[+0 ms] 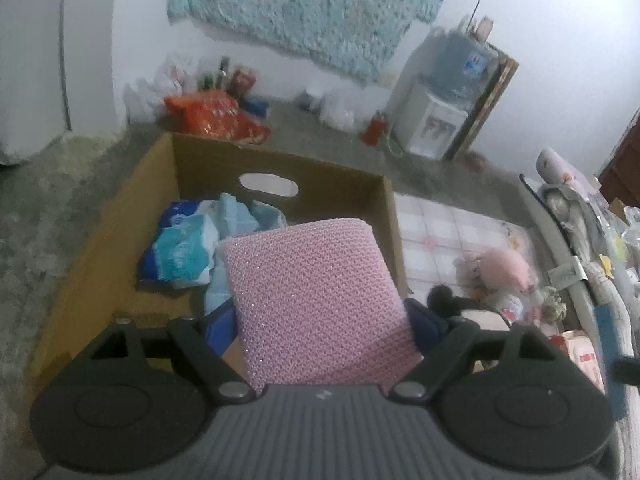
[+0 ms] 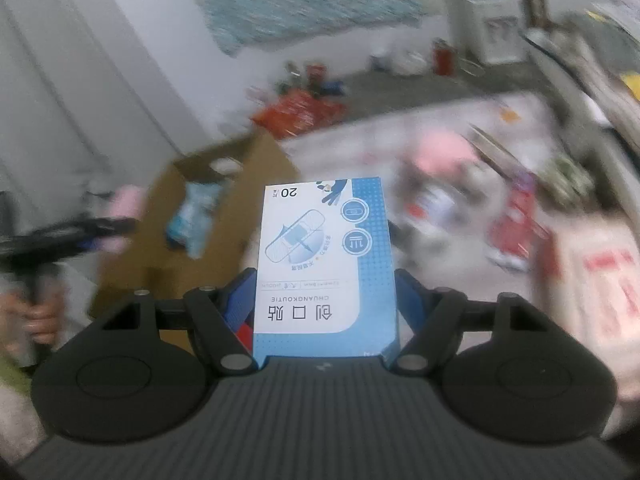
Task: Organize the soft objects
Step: 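Lower the pink pad into the cardboard box and open the left tool while right tool carries the blue box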
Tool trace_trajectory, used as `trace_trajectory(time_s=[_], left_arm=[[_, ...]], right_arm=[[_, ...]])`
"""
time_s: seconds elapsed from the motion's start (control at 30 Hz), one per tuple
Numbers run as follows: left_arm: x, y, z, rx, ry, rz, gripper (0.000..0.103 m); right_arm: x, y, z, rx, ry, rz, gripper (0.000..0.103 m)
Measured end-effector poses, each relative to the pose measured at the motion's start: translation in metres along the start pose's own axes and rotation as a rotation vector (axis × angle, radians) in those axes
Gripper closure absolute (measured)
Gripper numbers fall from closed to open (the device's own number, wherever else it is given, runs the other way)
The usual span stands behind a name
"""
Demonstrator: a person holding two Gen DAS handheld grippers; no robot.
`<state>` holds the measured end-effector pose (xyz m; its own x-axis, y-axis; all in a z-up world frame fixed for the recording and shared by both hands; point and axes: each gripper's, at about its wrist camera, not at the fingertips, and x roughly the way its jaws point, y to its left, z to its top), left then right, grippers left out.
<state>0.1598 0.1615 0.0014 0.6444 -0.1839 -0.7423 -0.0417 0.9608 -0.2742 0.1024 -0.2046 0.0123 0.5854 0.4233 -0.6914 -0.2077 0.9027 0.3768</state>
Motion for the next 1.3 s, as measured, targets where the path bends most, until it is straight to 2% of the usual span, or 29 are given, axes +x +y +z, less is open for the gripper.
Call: trace_trajectory(time_s=[0.13,0.33,0.53,0.63,0.77,0.93,1.3], left_arm=[[0.046,0.006,0.028,-0.007,0.065,-0.023,0.017],[0.113,0.001,0.06,0.008,0.129,-0.041,0.016],[0.174,0.004,0.074,0.016,0.191,-0.081,0.014],[0.192,0.01,0.073,-0.026,0.234,-0.101,0.011],[0.196,0.014,0.07,-0.063,0.23,-0.107,0.006],[0.188,0.017,0.069,-0.087,0.211,-0.109,0.005],[0.159,0.031,0.074,-0.185,0.092,-0.164,0.002]], right_arm=[[0.022,0.034,0.032,-0.031,-0.017,0.117,0.031],[0.067,0.068,0.058,-0.032,-0.001,0.225,0.031],[0.091,0.068,0.064,0.01,0.025,0.231,0.031],[0.094,0.057,0.063,0.023,0.027,0.202,0.031],[0.096,0.043,0.059,0.032,0.026,0.177,0.031],[0.093,0.04,0.056,0.035,0.018,0.174,0.031],[0.078,0.036,0.052,0.026,0.0,0.163,0.031]])
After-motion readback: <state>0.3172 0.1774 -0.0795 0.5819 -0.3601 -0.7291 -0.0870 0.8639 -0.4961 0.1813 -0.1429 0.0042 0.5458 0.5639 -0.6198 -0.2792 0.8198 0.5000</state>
